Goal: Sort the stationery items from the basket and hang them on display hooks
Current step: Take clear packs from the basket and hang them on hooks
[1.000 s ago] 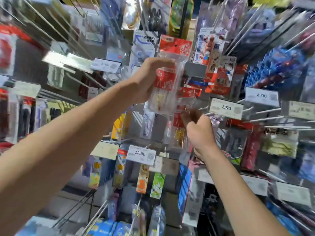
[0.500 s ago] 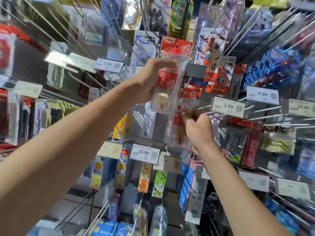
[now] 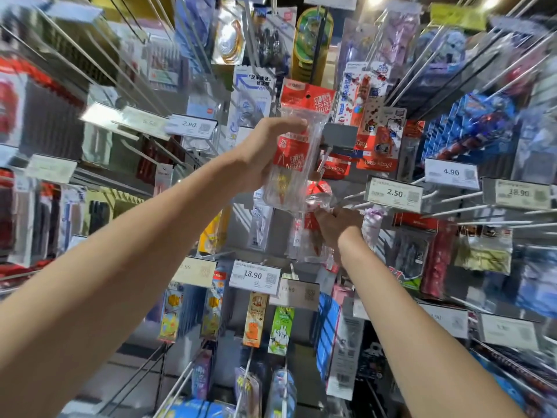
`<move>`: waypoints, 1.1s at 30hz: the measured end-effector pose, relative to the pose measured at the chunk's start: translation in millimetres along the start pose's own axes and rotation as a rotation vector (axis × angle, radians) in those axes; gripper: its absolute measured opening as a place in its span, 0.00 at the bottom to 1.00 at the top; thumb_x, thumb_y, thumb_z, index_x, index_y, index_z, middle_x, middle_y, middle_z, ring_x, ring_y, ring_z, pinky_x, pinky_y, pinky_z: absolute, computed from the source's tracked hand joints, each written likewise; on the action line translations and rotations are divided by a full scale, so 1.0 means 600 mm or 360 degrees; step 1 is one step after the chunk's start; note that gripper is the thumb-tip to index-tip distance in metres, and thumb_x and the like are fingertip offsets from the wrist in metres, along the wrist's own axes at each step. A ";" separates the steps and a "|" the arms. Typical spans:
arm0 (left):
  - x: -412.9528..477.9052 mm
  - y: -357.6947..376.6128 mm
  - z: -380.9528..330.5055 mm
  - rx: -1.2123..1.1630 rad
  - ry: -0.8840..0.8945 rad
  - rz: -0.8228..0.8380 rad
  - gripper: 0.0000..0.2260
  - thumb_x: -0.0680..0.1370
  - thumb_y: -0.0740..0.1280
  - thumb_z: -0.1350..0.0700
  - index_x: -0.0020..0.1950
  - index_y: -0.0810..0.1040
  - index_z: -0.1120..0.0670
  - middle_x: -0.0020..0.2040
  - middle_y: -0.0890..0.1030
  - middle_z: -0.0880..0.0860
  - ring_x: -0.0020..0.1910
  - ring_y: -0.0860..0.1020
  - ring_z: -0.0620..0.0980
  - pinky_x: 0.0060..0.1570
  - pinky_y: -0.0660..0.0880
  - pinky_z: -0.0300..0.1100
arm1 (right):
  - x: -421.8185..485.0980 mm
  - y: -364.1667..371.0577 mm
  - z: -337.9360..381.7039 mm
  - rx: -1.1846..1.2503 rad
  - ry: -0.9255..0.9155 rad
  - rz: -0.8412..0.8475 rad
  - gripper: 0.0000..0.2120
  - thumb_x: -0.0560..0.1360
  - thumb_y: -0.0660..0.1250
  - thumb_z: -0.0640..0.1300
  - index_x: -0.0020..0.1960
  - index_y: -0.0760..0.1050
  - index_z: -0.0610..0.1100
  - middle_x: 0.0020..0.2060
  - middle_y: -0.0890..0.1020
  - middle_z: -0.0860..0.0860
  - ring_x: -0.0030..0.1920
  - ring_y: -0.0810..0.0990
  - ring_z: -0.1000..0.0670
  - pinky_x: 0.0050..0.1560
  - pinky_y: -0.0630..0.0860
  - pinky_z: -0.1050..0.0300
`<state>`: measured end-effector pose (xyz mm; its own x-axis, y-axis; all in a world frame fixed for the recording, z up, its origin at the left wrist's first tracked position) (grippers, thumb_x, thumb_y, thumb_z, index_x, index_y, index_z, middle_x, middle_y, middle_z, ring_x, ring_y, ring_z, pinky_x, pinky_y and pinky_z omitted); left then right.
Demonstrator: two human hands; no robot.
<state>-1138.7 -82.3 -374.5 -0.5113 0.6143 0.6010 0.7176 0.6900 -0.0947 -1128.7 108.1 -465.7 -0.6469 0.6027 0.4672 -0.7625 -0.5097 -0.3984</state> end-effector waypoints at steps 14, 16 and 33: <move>0.006 -0.006 0.003 -0.0022 -0.0011 -0.0062 0.09 0.83 0.62 0.50 0.53 0.76 0.54 0.33 0.83 0.50 0.29 0.81 0.47 0.30 0.77 0.37 | -0.008 0.003 0.021 0.0017 -0.0155 -0.0108 0.11 0.83 0.61 0.45 0.55 0.81 0.42 0.56 0.85 0.42 0.57 0.83 0.40 0.59 0.78 0.49; 0.009 -0.006 0.008 -0.0022 -0.0022 -0.0050 0.08 0.82 0.63 0.51 0.53 0.76 0.54 0.34 0.84 0.51 0.31 0.82 0.47 0.31 0.78 0.38 | -0.052 -0.021 0.052 0.0456 -0.0456 -0.0247 0.12 0.82 0.62 0.43 0.41 0.78 0.44 0.37 0.85 0.53 0.39 0.84 0.51 0.41 0.82 0.55; -0.001 0.025 -0.012 0.0193 0.0043 -0.0188 0.31 0.76 0.65 0.31 0.69 0.73 0.51 0.67 0.80 0.57 0.65 0.80 0.58 0.66 0.75 0.60 | -0.125 -0.069 0.169 0.0976 -0.0765 0.0150 0.08 0.78 0.67 0.35 0.46 0.74 0.47 0.35 0.79 0.57 0.36 0.76 0.56 0.39 0.72 0.59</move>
<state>-1124.1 -75.3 -370.7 -0.5747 0.5169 0.6345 0.5904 0.7987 -0.1161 -1048.9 22.0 -404.2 -0.5320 0.2795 0.7993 -0.4786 -0.8779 -0.0115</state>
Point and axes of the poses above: each hand's wrist, its own x-axis towards the middle knuckle, its own y-axis out of the palm, z = x × y, the point moved 6 cm from there along x, towards the middle knuckle
